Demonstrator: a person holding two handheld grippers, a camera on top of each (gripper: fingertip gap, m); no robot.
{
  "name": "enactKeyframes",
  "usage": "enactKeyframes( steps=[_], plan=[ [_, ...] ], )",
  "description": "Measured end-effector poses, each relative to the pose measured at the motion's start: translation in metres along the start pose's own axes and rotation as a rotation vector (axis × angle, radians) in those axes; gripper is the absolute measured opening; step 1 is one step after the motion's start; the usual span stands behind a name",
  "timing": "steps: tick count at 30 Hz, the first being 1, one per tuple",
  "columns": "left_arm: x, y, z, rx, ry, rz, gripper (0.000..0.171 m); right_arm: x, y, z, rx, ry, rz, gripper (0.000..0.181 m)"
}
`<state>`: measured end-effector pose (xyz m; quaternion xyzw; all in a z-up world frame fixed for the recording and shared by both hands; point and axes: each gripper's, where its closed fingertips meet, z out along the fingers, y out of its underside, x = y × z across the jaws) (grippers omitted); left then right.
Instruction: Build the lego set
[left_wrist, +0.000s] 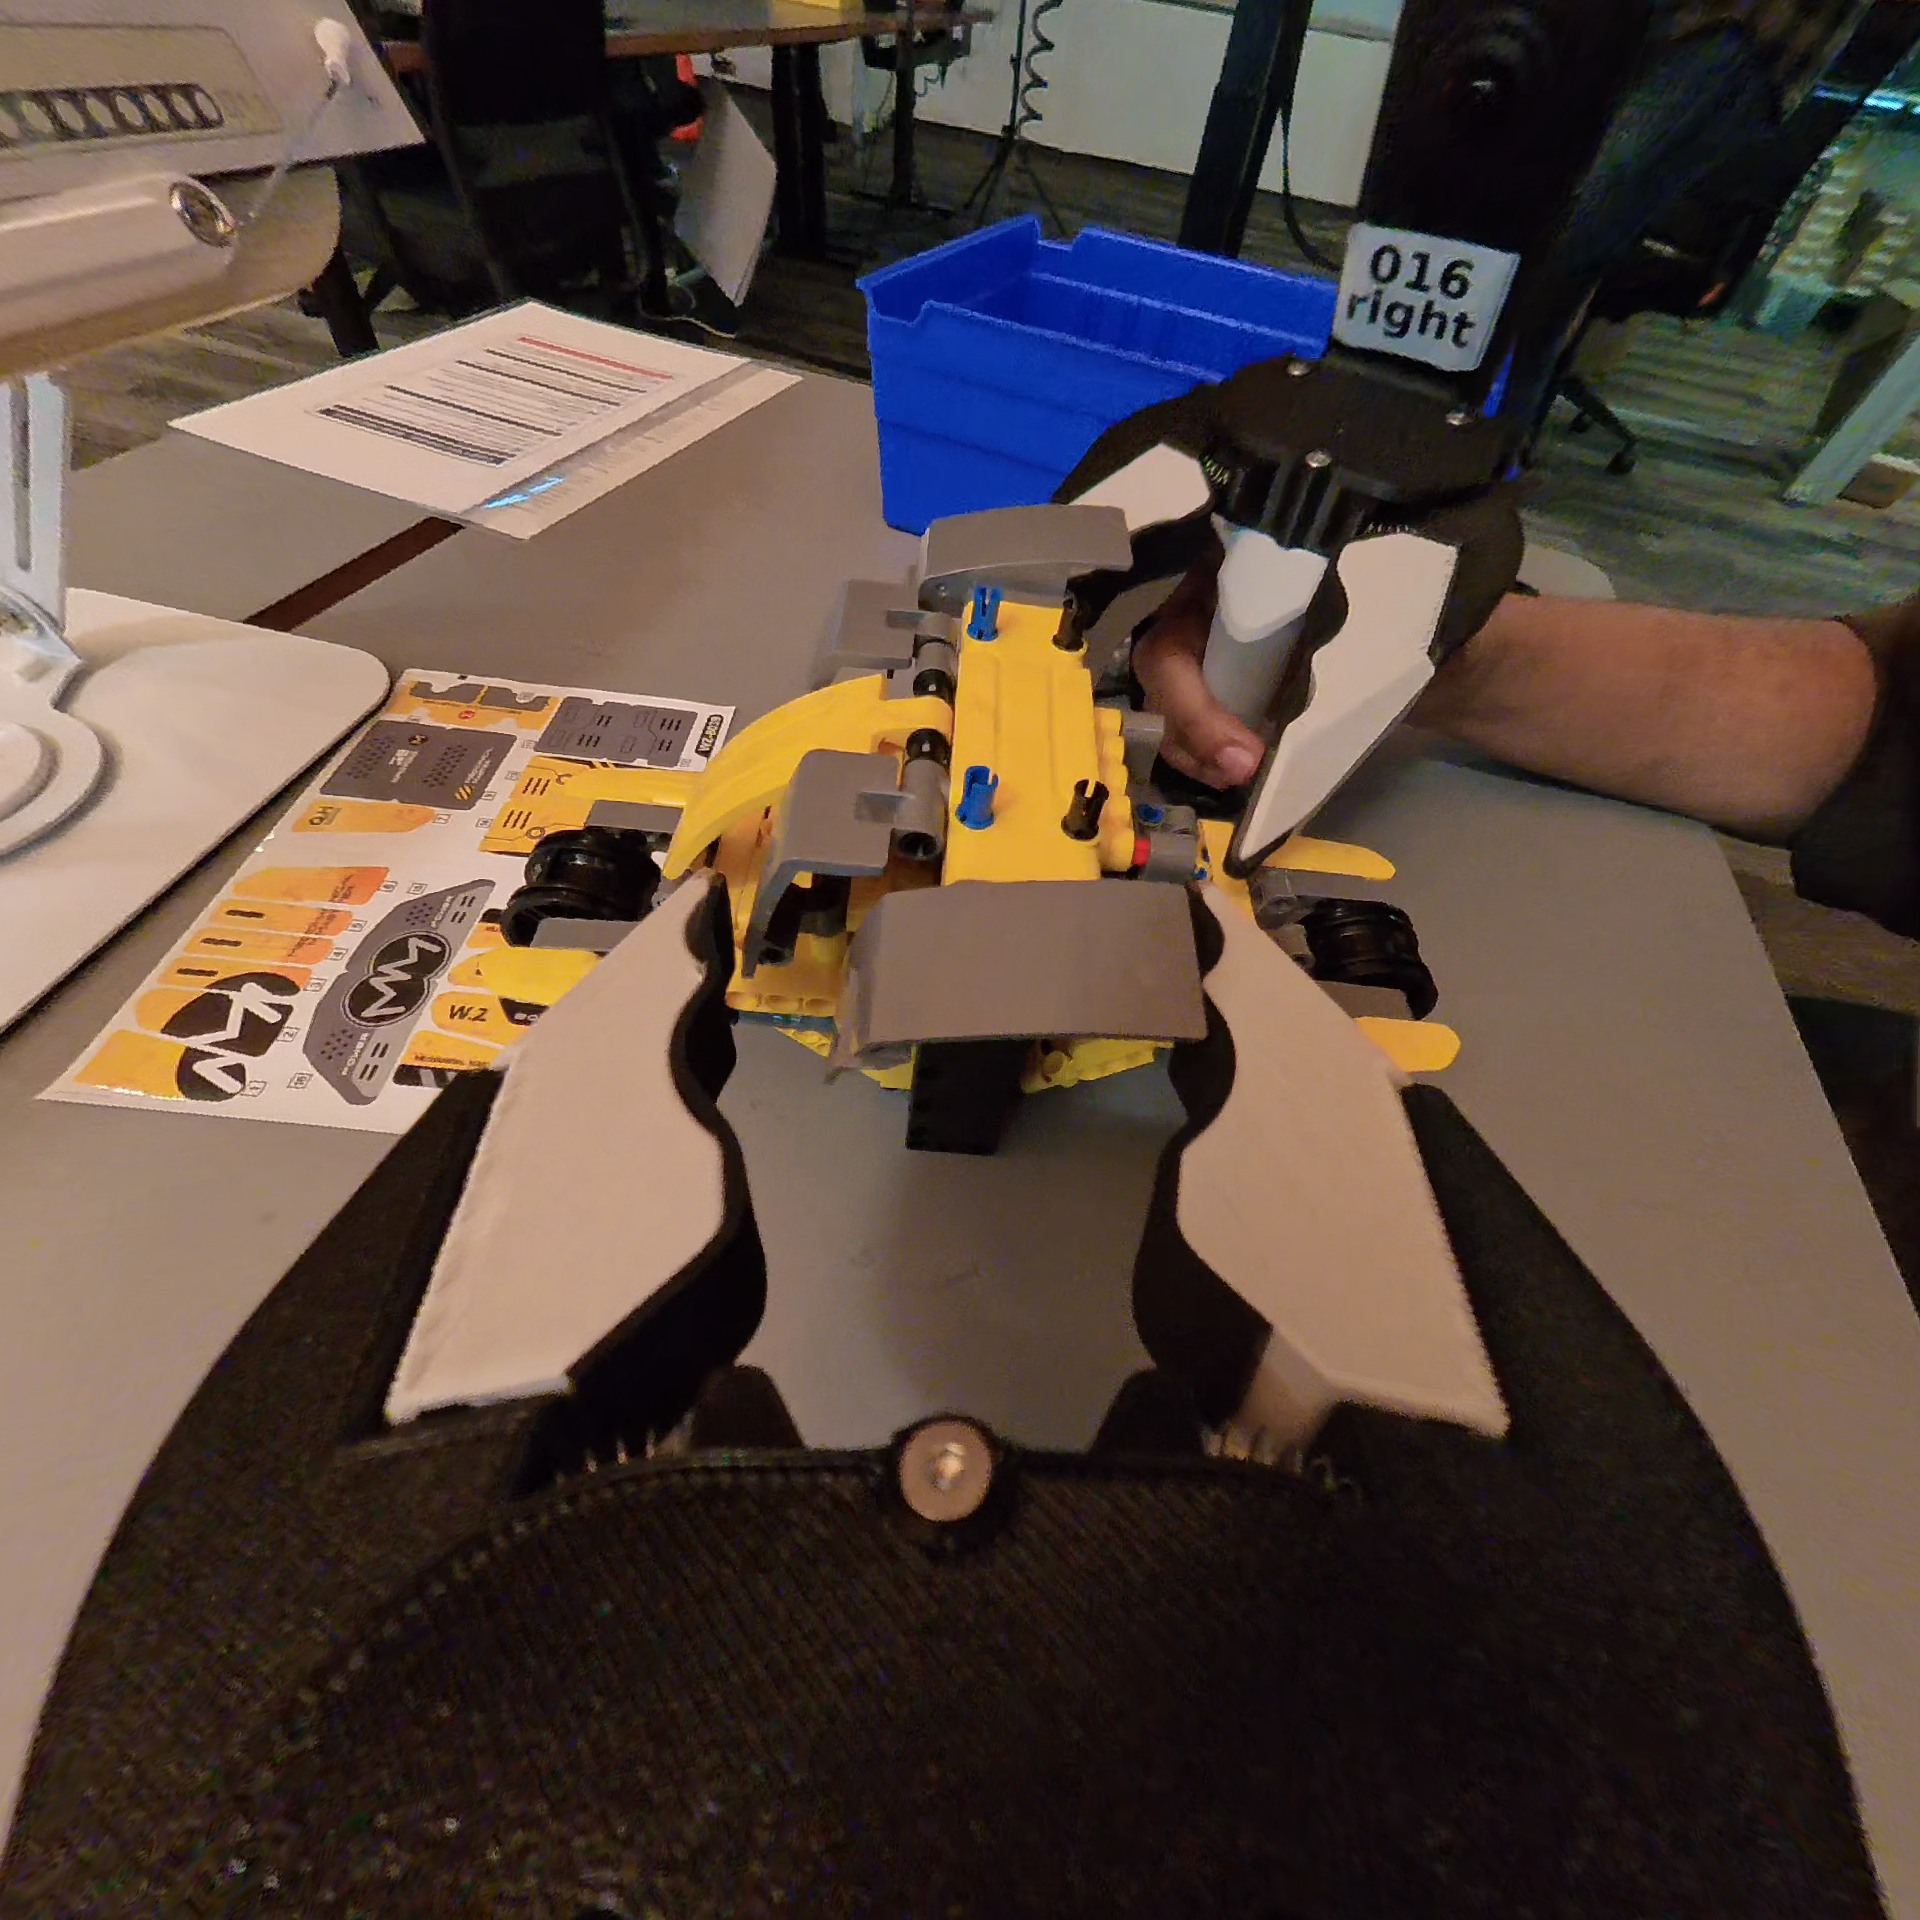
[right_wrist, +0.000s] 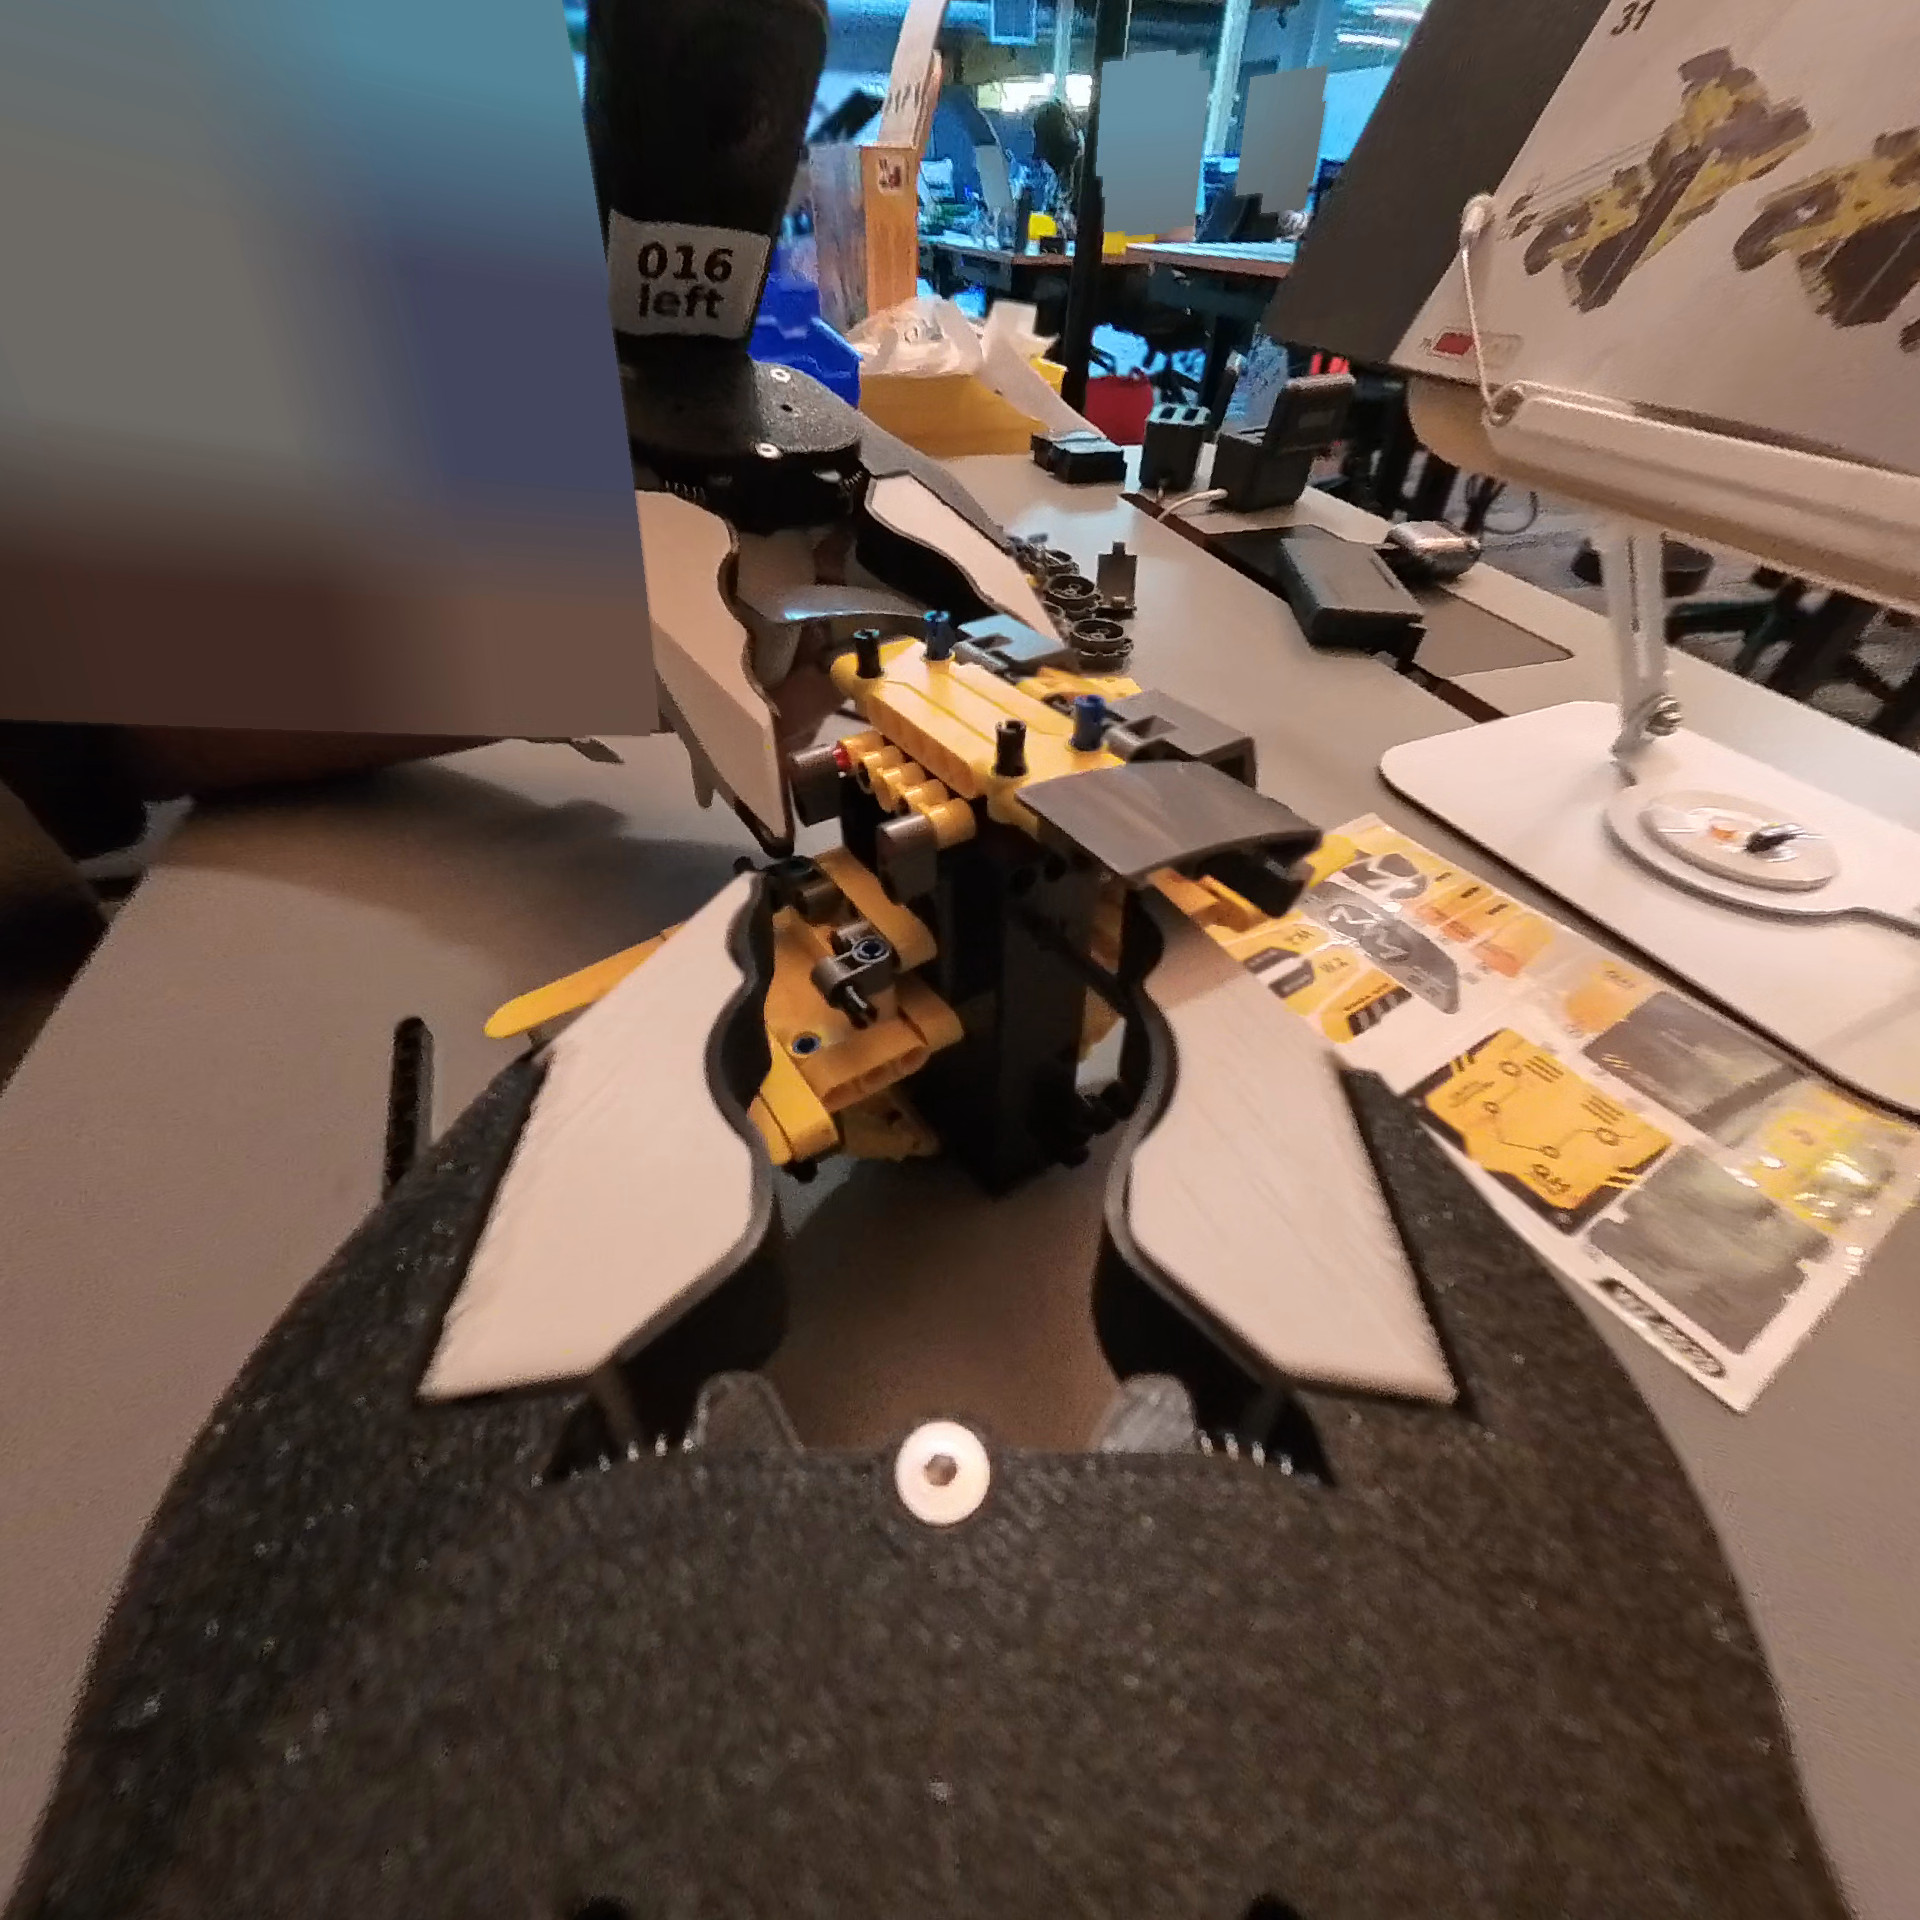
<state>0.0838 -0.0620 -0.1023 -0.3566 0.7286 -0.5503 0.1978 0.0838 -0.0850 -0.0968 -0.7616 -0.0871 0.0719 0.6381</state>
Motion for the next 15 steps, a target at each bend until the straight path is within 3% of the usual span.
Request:
enactKeyframes(
  steps=[8, 12, 15],
  plan=[
    [-0.001, -0.004, -0.021, -0.024, -0.039, 0.068, 0.076, 0.004, -0.016, -0.008, 0.13, -0.103, 0.157, 0.068],
    [0.0, 0.016, -0.03, -0.012, -0.108, 0.025, 0.084, 0.004, -0.014, -0.003, 0.108, -0.127, 0.136, 0.069],
    [0.008, 0.029, -0.025, 0.021, -0.105, -0.078, 0.078, -0.001, -0.01, 0.001, 0.077, -0.155, 0.138, 0.068]
  ],
)
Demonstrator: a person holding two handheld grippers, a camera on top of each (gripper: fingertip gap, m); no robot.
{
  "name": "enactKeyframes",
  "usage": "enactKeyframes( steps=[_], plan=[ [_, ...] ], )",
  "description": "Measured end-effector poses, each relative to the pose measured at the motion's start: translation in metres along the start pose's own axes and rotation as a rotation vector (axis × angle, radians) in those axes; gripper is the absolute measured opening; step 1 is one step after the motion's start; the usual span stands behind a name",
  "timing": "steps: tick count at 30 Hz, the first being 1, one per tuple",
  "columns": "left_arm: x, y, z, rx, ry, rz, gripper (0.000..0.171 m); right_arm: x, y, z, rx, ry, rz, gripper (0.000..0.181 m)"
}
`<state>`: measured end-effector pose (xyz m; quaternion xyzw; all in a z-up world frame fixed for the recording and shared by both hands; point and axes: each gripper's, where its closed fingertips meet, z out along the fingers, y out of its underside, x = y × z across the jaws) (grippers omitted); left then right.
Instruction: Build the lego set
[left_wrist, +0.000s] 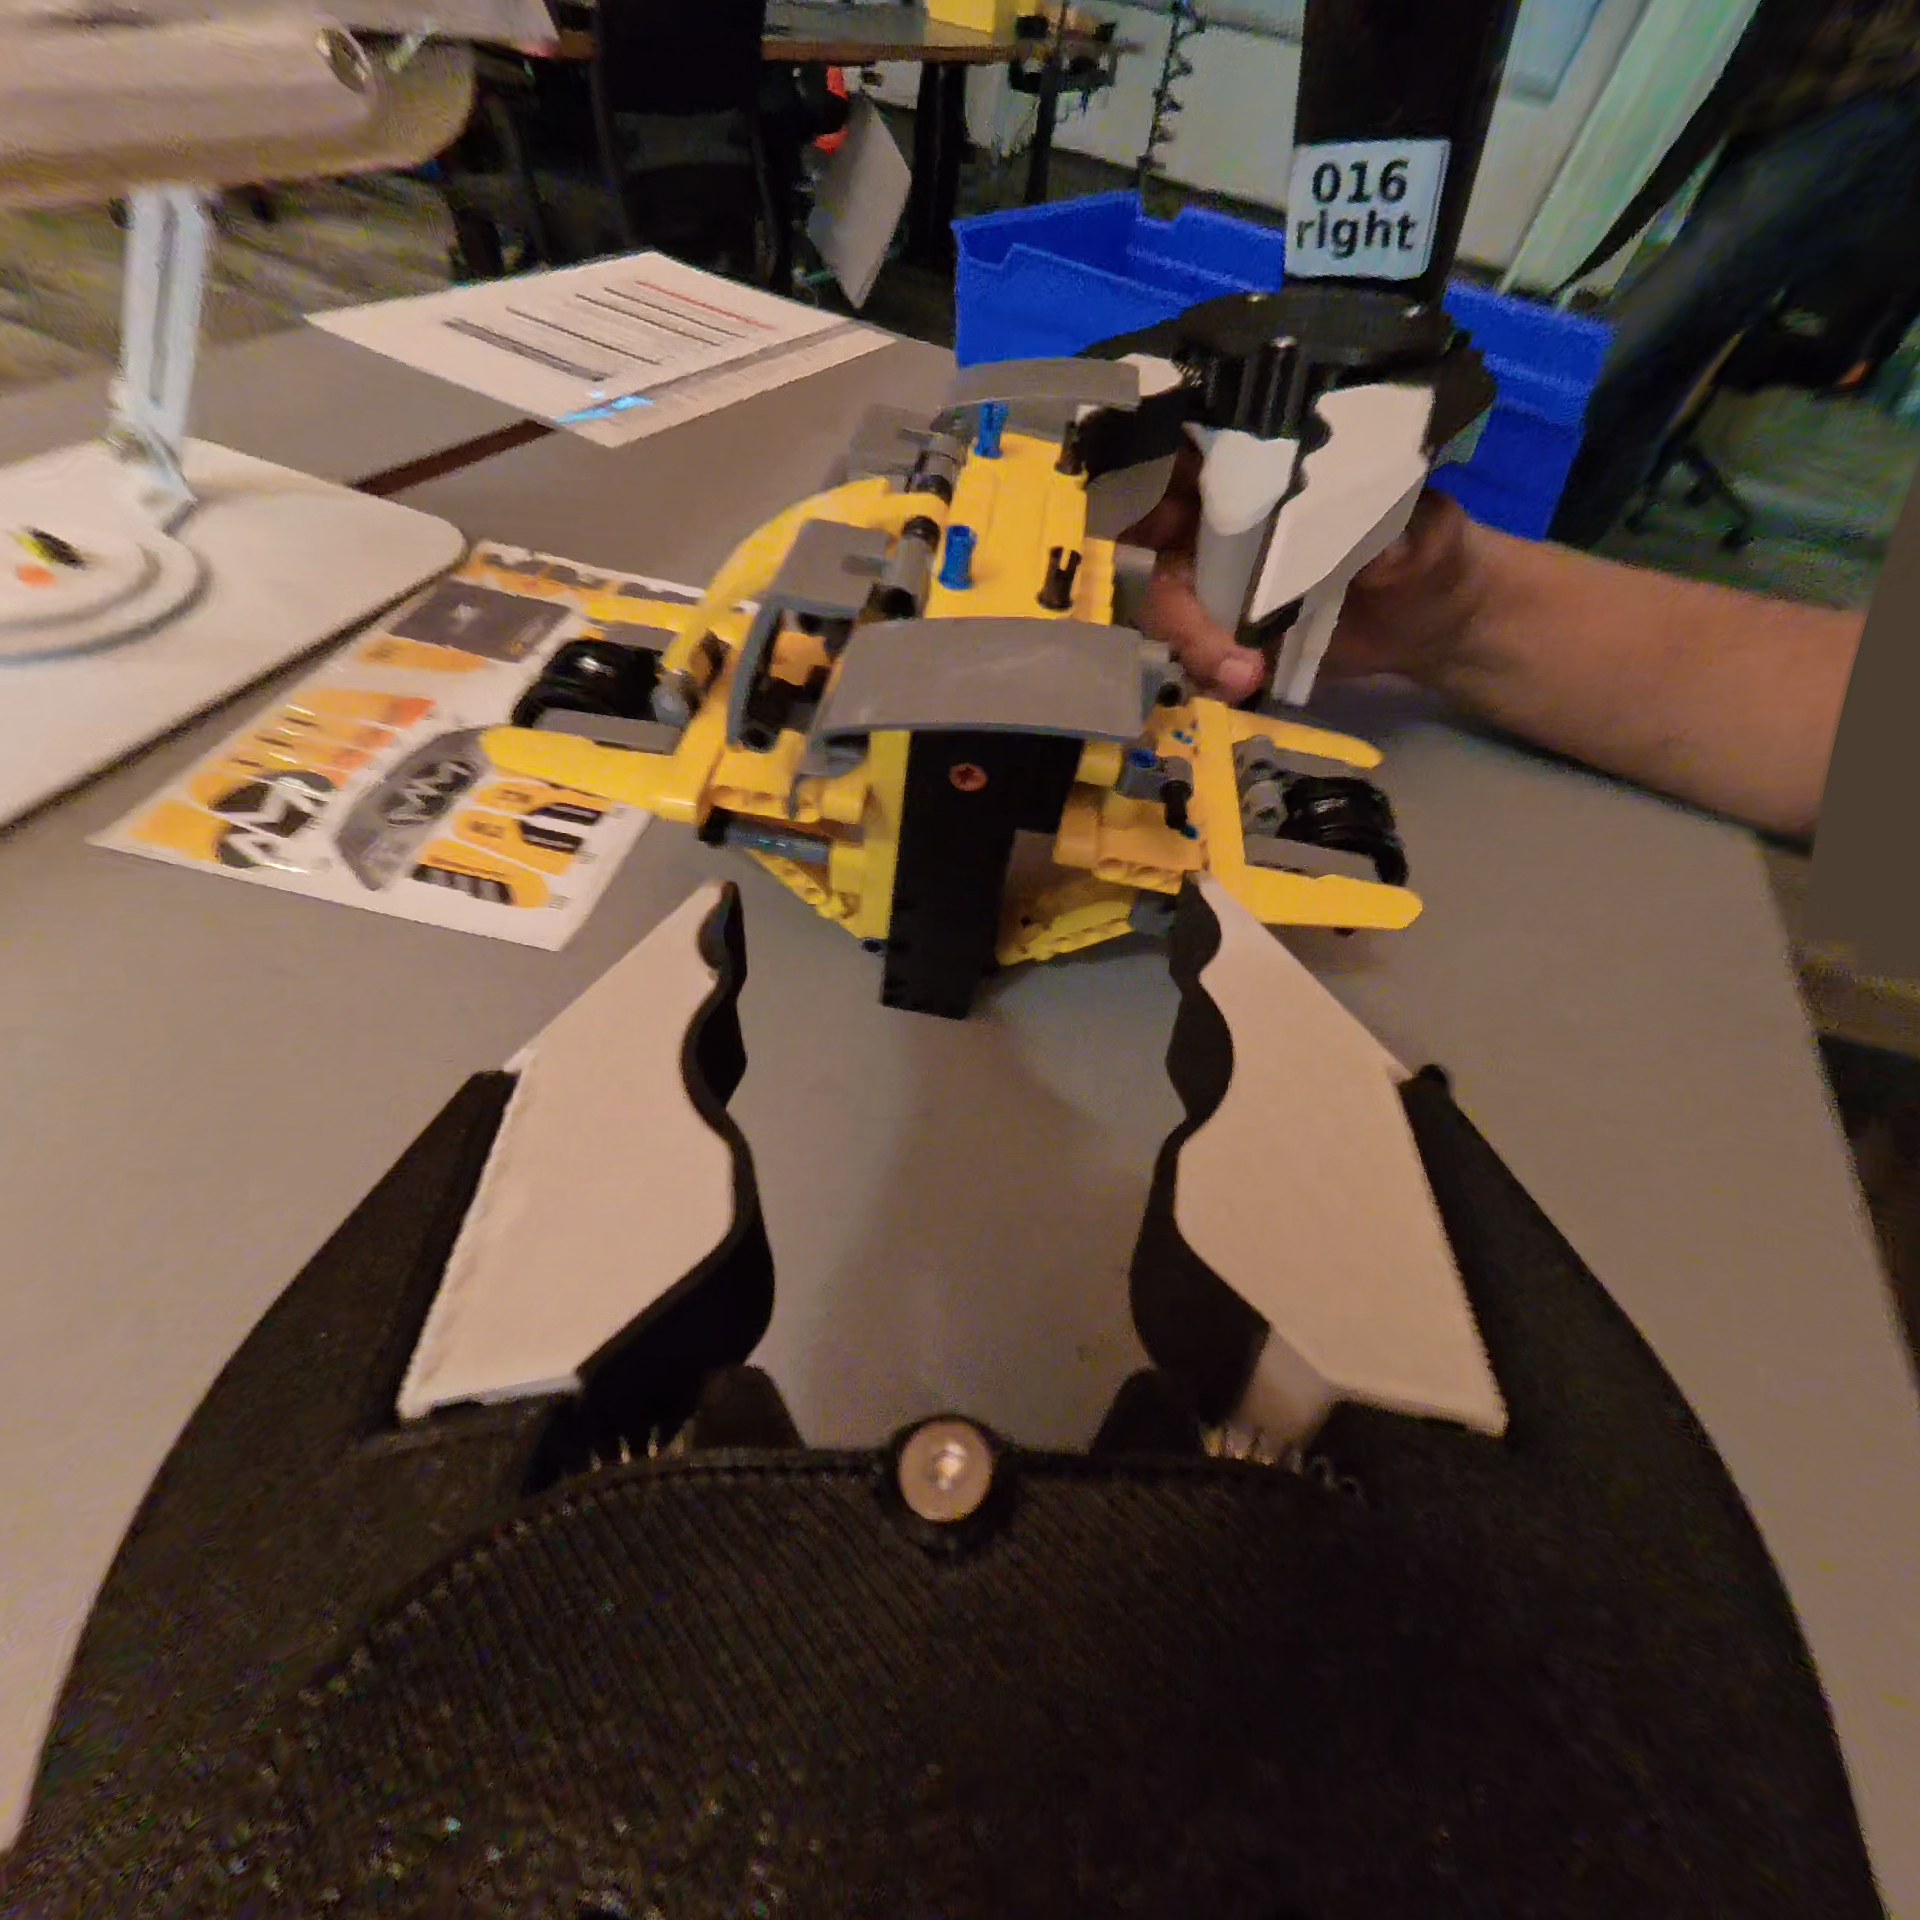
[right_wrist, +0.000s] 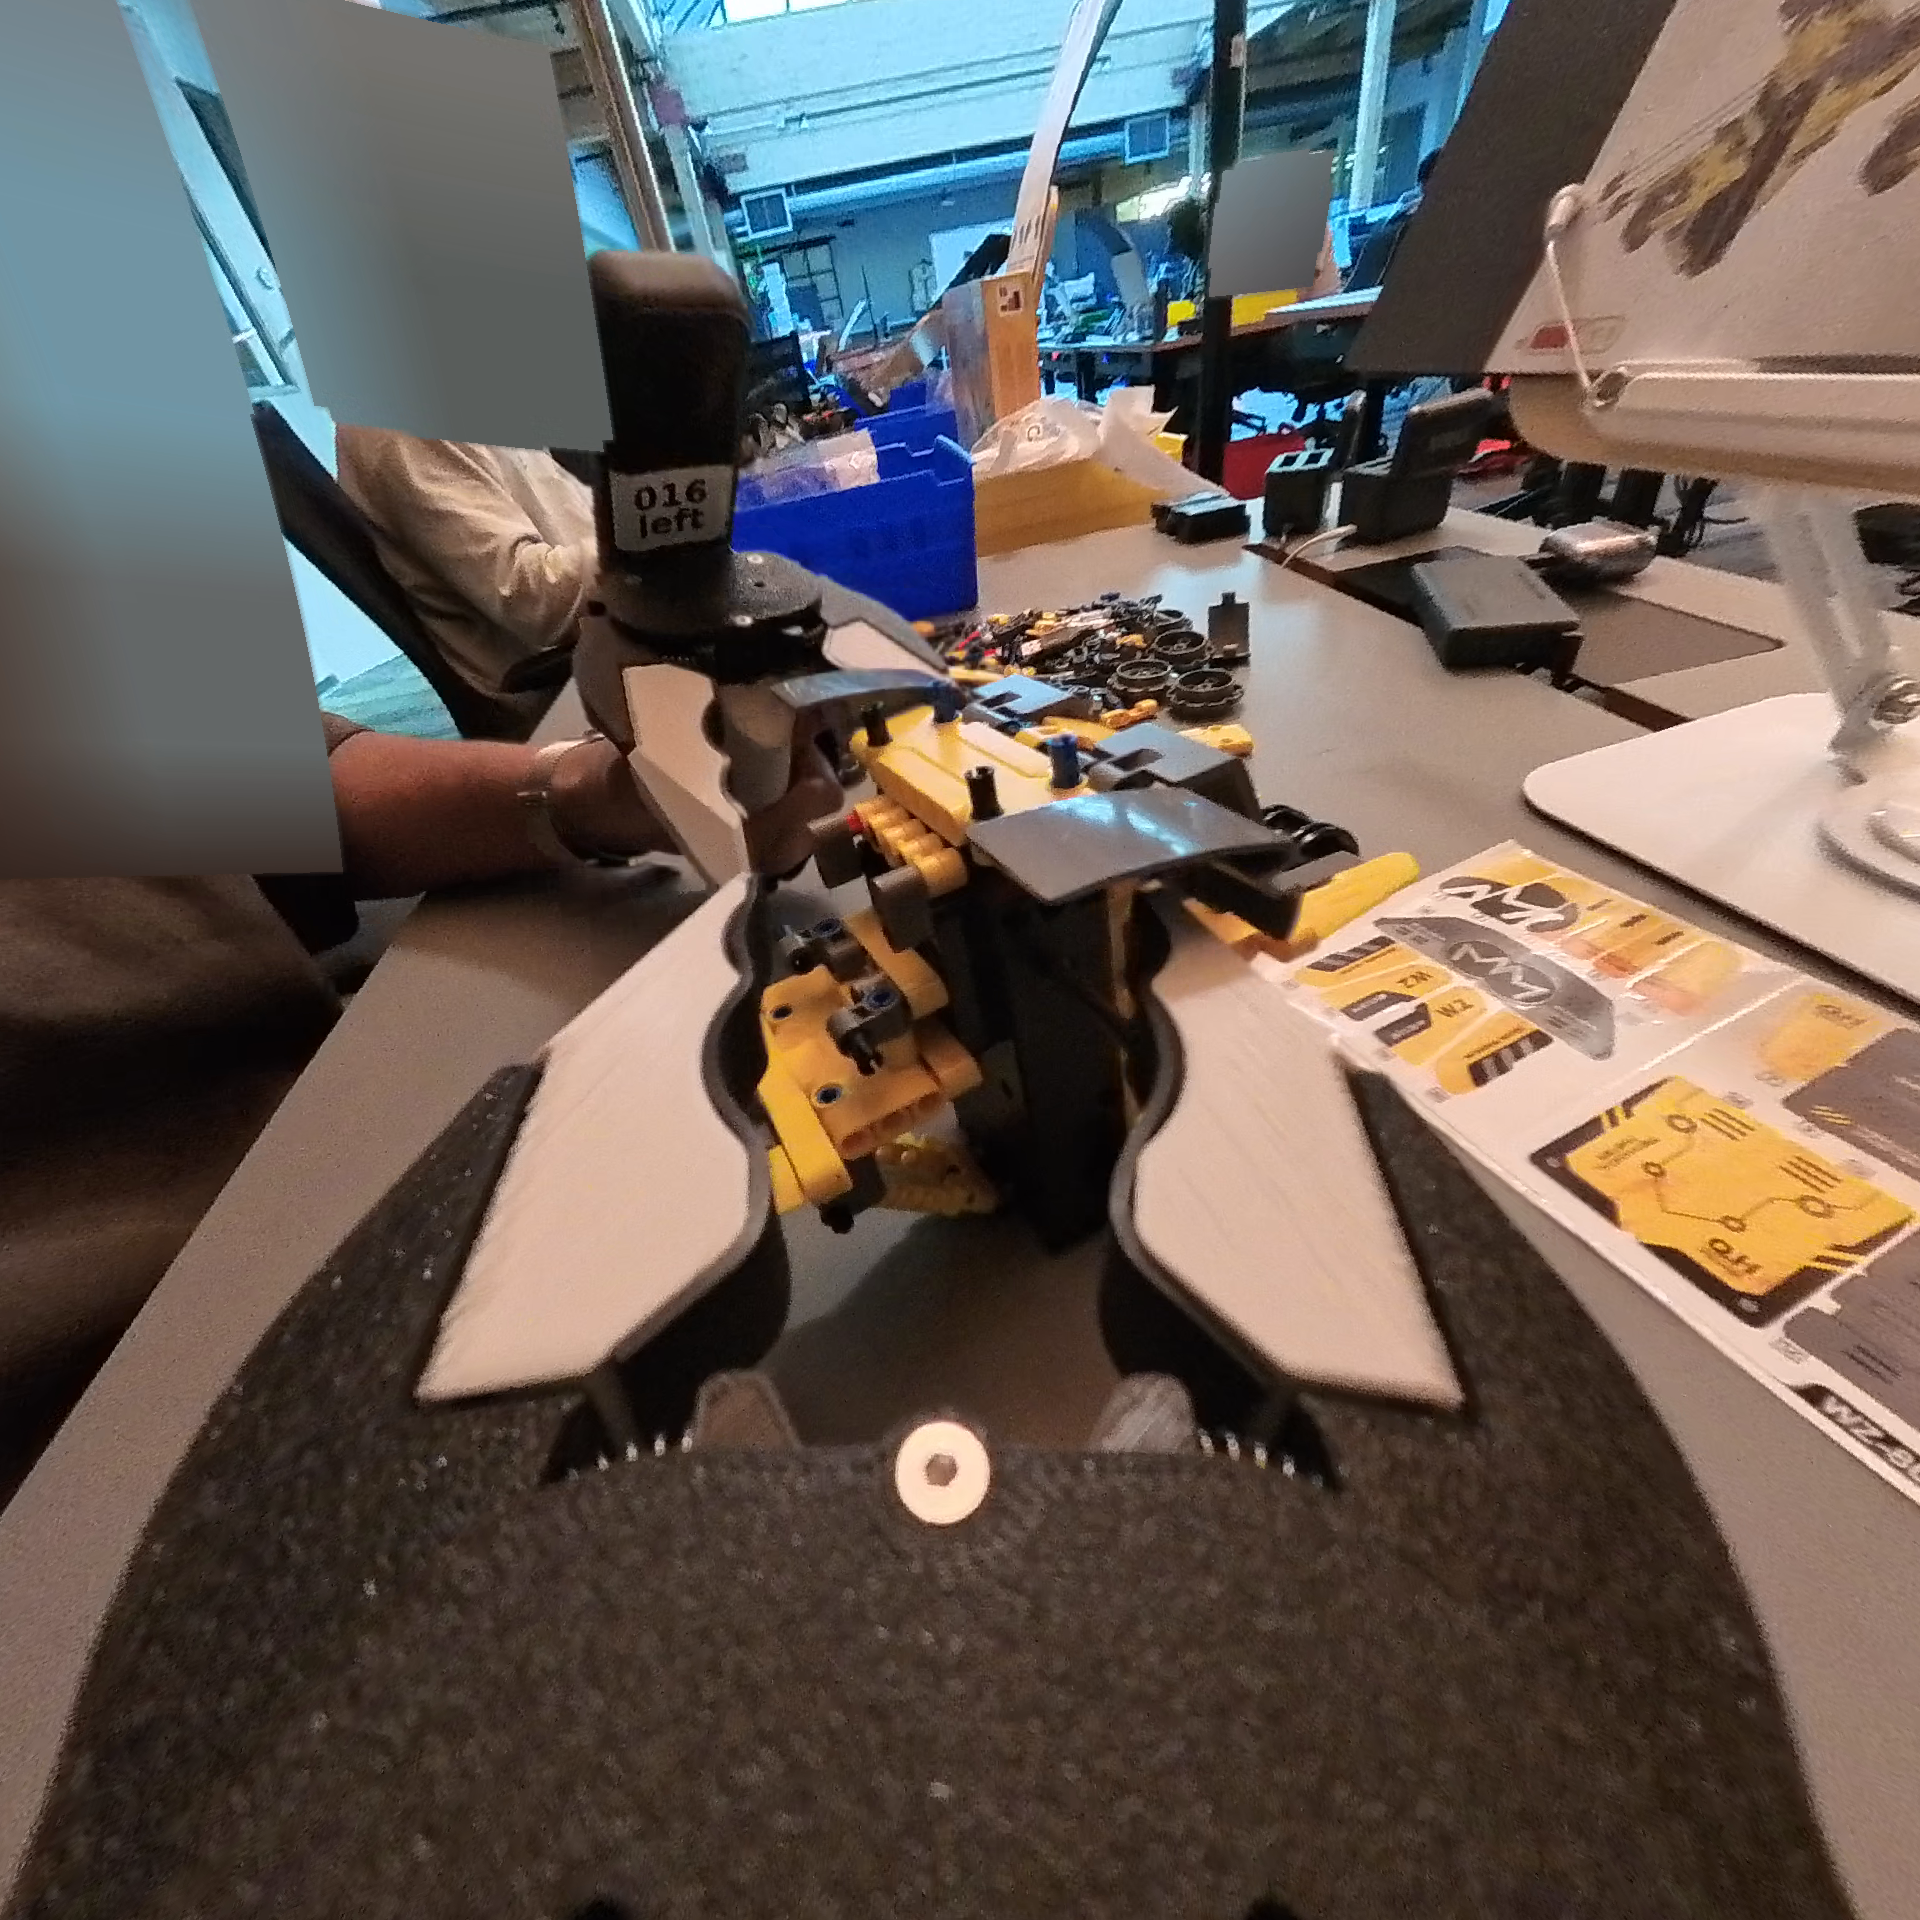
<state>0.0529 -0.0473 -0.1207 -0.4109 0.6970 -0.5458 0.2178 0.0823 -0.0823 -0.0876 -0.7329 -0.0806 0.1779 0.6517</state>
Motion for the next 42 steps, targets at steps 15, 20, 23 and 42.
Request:
enactKeyframes(
  steps=[15, 20, 23, 42],
  plan=[
    [0.017, -0.028, 0.013, 0.187, -0.026, 0.086, 0.07, -0.002, 0.004, -0.008, -0.028, 0.04, -0.01, 0.043],
    [0.019, -0.03, 0.016, 0.201, 0.069, 0.103, 0.069, -0.005, 0.005, -0.006, -0.036, 0.034, -0.052, 0.049],
    [0.015, -0.031, 0.016, 0.201, 0.103, 0.112, 0.064, -0.005, 0.005, -0.005, -0.033, 0.035, -0.067, 0.049],
    [0.015, -0.032, 0.017, 0.192, 0.223, 0.098, 0.04, 0.0, 0.004, -0.004, -0.021, 0.066, -0.088, 0.042]
  ],
)
